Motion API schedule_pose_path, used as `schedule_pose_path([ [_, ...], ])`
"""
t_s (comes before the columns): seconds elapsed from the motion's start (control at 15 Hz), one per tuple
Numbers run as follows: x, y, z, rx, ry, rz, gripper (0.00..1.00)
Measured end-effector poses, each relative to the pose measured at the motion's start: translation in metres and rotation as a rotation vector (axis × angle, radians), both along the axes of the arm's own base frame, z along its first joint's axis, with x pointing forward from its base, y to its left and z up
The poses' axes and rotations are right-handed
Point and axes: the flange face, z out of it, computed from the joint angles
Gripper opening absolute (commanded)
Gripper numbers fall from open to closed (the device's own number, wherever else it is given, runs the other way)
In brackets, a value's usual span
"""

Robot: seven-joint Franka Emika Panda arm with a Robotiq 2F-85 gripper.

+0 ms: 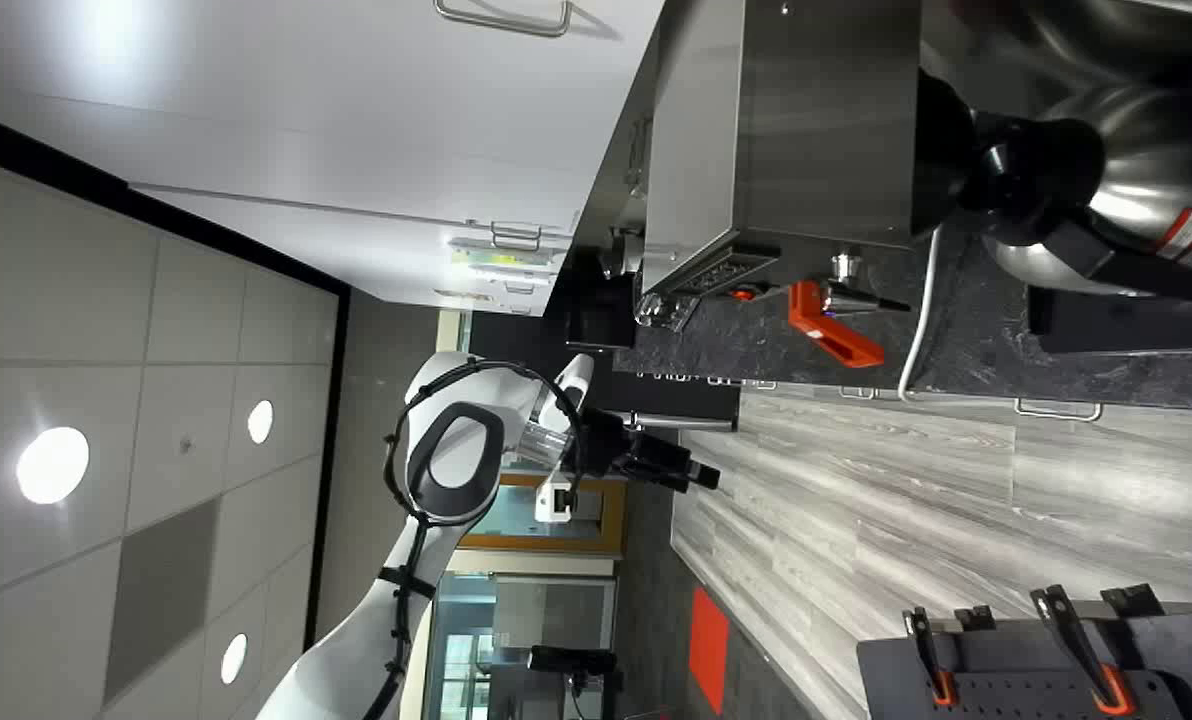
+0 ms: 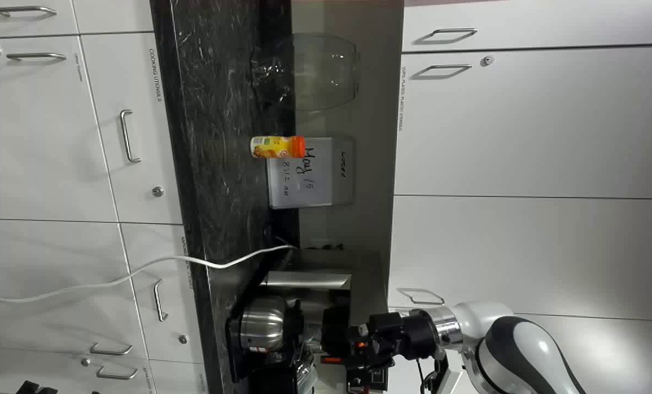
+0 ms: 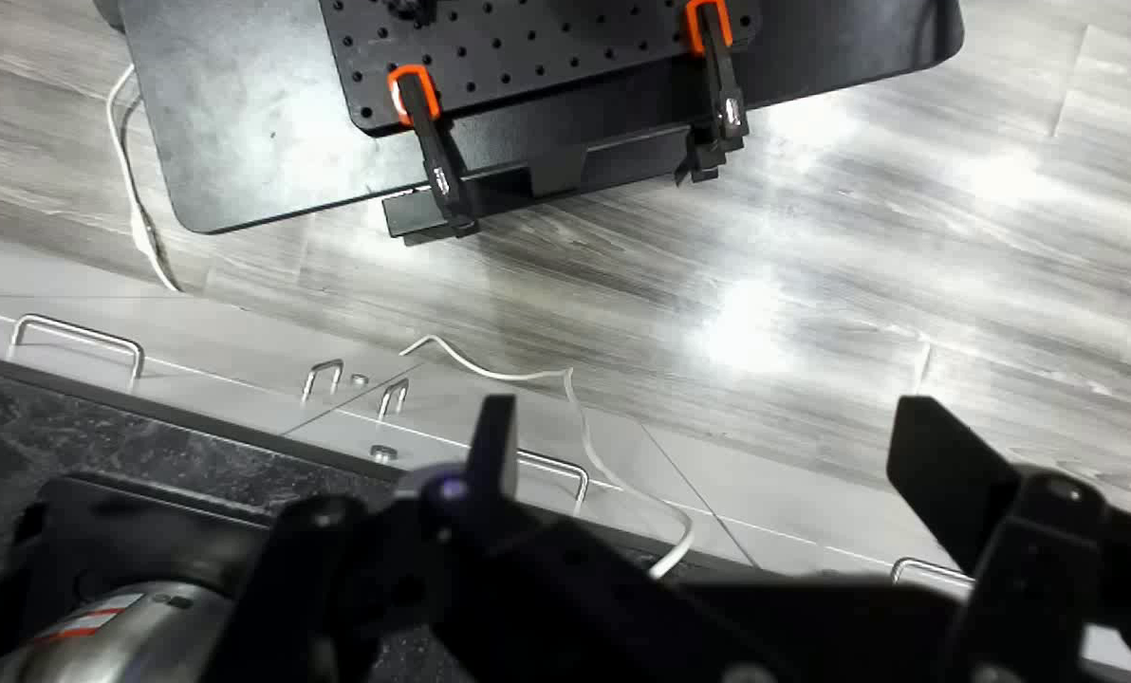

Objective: Turn off the coffee machine

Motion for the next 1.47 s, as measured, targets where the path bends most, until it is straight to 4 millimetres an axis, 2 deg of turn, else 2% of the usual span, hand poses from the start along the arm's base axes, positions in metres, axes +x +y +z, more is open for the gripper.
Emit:
schedule_pose_path([
  [0.47, 0.0, 0.0, 0.0, -0.002, 0.0, 0.001, 1.0],
  [0.73, 0.002, 0.002, 0.001, -0.103, -0.042, 0.021, 1.0],
  [1.13, -0.01, 0.021, 0.01, -0.27, -0.199, 0.064, 1.0],
  [1.47, -0.027, 0.024, 0.016, -0.363, -0.4, 0.047, 1.0],
])
